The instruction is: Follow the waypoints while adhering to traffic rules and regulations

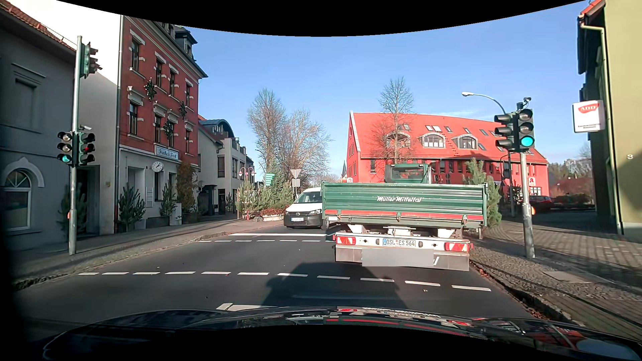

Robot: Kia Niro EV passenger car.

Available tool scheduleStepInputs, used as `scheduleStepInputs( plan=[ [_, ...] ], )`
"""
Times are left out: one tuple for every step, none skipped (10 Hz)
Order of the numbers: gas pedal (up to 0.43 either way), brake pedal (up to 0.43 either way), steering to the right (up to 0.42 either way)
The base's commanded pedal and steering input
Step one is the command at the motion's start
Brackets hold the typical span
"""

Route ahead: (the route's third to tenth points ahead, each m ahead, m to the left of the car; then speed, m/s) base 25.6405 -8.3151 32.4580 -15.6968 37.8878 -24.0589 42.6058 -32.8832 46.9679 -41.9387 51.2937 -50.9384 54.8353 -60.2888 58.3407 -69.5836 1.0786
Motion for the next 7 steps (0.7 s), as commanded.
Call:
scheduleStepInputs(
  plan=[
    [0.000,0.165,0.069],
    [0.000,0.152,0.069],
    [0.000,0.140,0.069],
    [0.000,0.134,0.069],
    [0.000,0.134,0.069],
    [0.000,0.134,0.069],
    [0.000,0.134,0.069]
  ],
)
